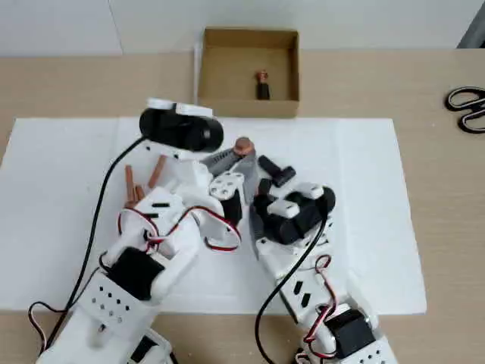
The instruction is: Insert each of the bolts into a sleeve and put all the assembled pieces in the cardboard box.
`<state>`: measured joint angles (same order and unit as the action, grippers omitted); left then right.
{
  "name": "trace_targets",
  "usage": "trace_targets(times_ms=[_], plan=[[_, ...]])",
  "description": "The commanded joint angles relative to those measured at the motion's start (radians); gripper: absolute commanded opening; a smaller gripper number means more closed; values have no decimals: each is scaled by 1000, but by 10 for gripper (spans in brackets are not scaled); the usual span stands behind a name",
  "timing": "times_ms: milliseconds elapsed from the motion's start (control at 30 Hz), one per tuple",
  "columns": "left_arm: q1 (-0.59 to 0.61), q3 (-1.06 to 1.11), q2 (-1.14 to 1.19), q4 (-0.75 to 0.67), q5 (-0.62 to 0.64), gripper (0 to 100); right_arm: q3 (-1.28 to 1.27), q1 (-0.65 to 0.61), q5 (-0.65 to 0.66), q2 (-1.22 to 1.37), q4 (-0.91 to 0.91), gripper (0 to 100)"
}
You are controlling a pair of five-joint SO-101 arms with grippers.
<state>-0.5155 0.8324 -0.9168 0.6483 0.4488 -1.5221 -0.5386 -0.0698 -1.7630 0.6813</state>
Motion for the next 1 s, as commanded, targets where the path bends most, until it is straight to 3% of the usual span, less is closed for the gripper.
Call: trace_targets(times_ms=[0,767,967], plan=[[-6,4,-31,-43,5,6,8,-7,-9,-15,-27,46],[-43,71,-26,-40,5,6,8,-7,-9,-15,-27,46],[-81,91,-25,43,5,6,8,-7,-9,-15,-27,46]])
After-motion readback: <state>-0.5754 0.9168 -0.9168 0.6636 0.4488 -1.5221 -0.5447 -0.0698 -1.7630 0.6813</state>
